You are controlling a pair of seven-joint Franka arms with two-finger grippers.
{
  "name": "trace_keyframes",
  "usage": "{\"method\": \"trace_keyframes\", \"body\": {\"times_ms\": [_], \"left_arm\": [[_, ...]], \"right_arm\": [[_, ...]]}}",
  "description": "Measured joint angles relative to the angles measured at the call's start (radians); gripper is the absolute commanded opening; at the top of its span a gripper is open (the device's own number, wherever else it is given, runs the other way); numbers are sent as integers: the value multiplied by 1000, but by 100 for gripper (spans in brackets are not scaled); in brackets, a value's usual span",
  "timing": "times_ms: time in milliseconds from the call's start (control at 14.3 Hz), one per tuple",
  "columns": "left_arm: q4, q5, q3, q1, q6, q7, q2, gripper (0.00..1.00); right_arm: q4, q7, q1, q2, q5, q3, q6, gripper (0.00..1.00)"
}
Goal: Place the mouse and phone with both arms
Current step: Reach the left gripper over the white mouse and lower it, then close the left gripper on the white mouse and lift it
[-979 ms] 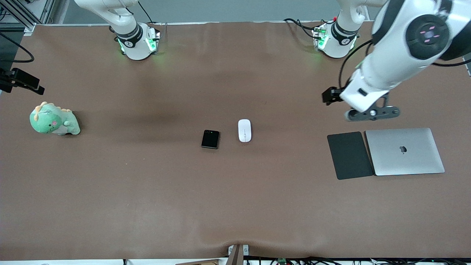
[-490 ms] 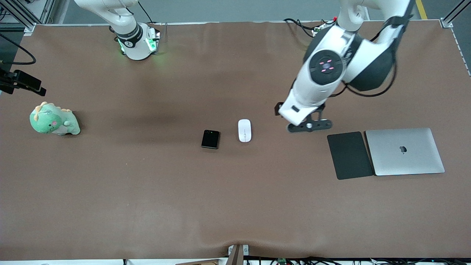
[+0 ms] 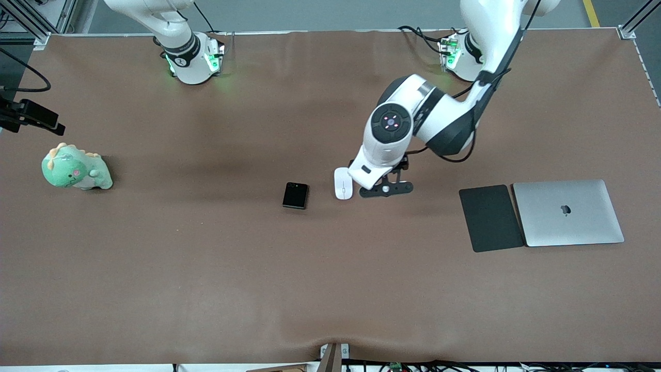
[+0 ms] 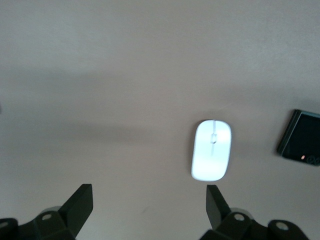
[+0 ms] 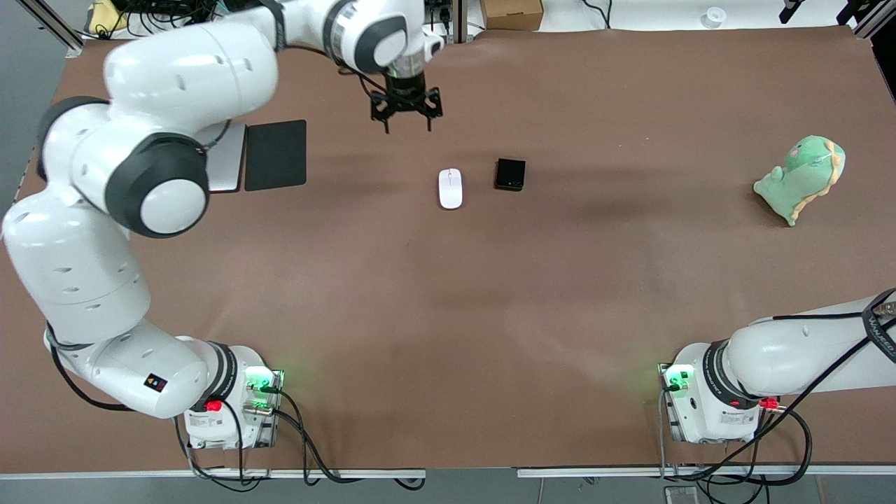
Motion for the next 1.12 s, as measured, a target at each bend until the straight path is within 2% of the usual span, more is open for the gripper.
{"method": "trace_keyframes", "body": {"times_ms": [420,979,1119], "left_arm": [[1,0,1,-70,211,-115,151,100],[1,0,6,-93,311,-116,241,100],[1,0,7,-102,316,-116,253,95]], "right_arm": [[0,0,0,4,0,0,0,100],[0,0,0,13,0,-1,0,100],[0,0,0,14,0,-1,0,100]]}}
